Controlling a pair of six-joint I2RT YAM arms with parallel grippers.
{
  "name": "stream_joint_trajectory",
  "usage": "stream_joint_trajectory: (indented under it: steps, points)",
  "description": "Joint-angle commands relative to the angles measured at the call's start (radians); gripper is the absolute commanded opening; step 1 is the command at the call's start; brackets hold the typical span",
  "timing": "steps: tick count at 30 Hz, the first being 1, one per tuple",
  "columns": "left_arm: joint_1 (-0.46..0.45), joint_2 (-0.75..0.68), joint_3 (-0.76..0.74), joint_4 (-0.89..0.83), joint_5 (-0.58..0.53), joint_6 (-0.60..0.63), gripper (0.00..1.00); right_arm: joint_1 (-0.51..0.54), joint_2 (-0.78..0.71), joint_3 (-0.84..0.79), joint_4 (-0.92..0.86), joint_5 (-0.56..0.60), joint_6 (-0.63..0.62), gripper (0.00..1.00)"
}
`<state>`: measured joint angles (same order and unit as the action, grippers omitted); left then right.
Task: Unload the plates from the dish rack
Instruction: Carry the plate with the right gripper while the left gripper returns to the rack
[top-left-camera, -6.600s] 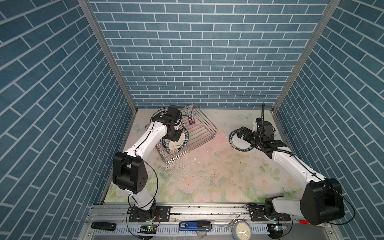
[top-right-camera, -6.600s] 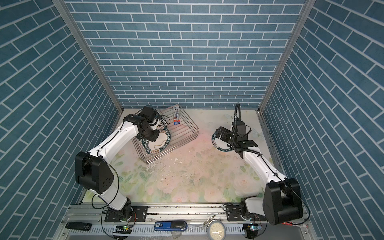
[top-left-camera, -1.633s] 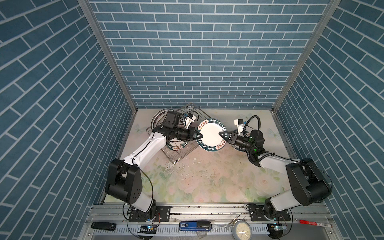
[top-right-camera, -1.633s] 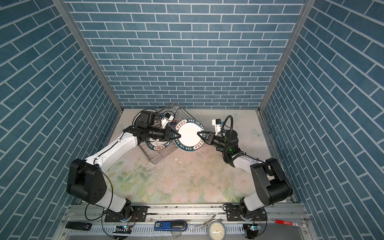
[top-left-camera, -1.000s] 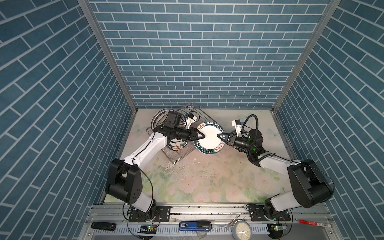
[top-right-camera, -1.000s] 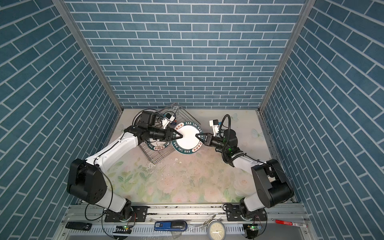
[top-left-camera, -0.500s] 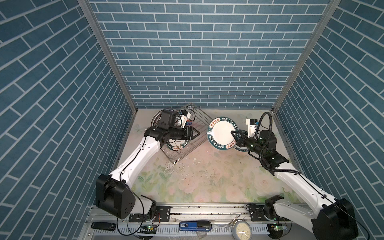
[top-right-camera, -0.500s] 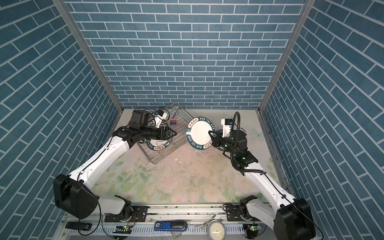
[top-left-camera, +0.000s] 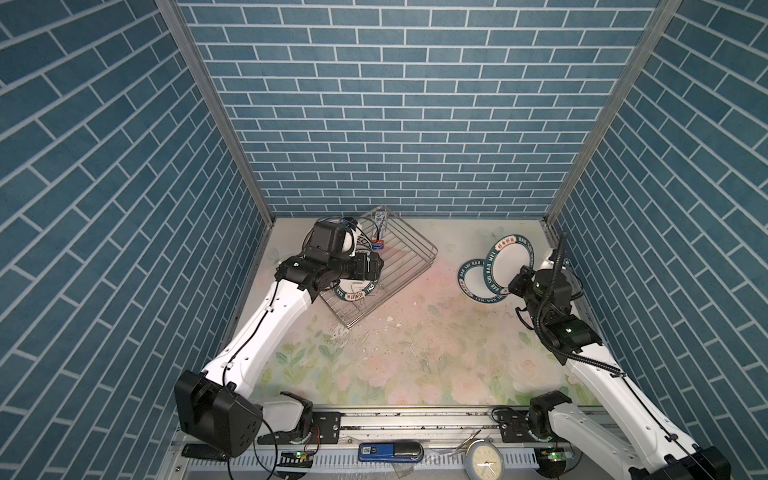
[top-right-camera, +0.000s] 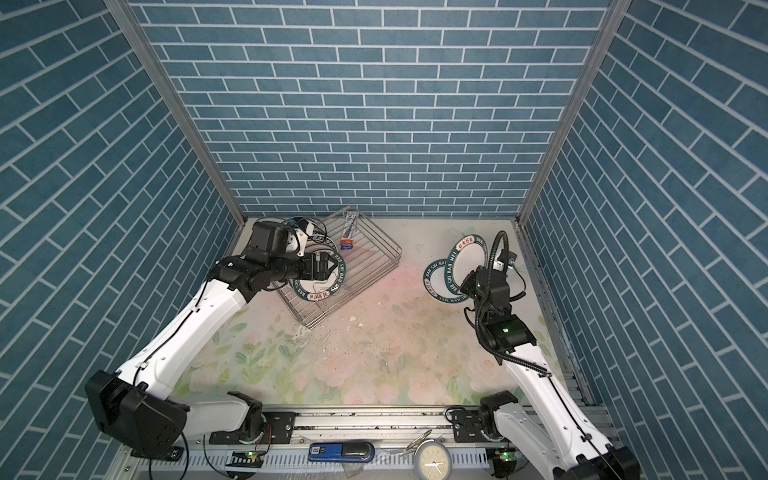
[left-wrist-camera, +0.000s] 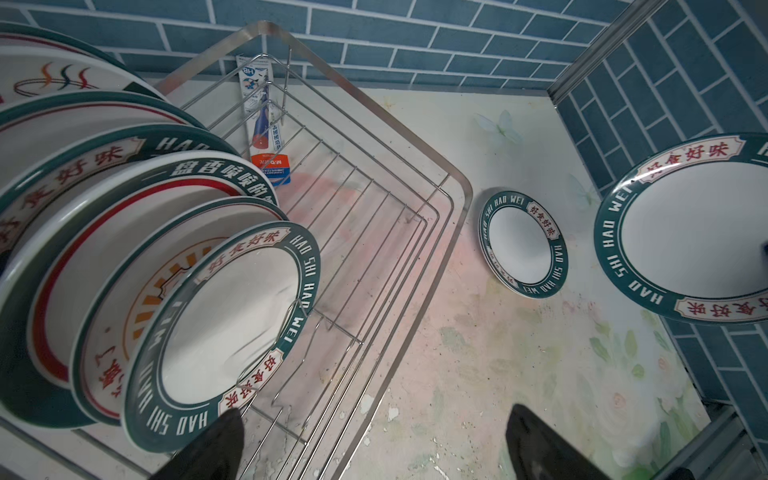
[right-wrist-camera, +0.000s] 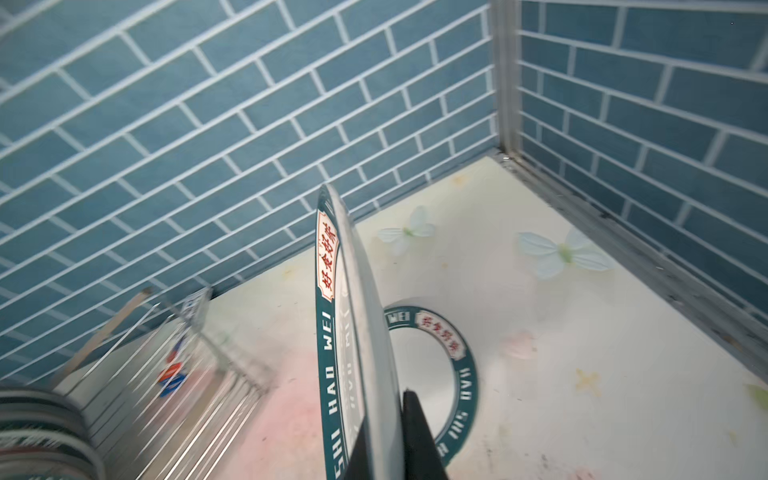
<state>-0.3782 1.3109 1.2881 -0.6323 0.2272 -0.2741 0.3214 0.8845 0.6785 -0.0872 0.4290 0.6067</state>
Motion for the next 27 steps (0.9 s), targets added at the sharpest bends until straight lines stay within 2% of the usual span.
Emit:
stream_joint_trajectory:
  steps: [1, 4, 8, 21, 27]
  points:
    - [0.003, 0.015, 0.041, -0.042, -0.025, 0.024, 0.99, -0.023, 0.029, -0.023, -0.027, 0.15, 0.119, 0.0]
    - [0.004, 0.026, 0.046, -0.05, -0.005, 0.024, 0.99, -0.042, 0.078, -0.023, -0.021, 0.171, 0.146, 0.0]
    - [0.003, 0.03, 0.053, -0.056, -0.001, 0.014, 0.99, -0.072, 0.136, -0.028, -0.005, 0.12, 0.189, 0.0]
    - [0.001, 0.035, 0.042, -0.032, -0.004, -0.009, 0.99, -0.192, 0.283, -0.042, 0.068, -0.188, 0.315, 0.0]
    - [0.002, -0.011, -0.015, 0.028, -0.094, -0.044, 0.99, -0.21, 0.337, -0.033, 0.089, -0.289, 0.333, 0.0]
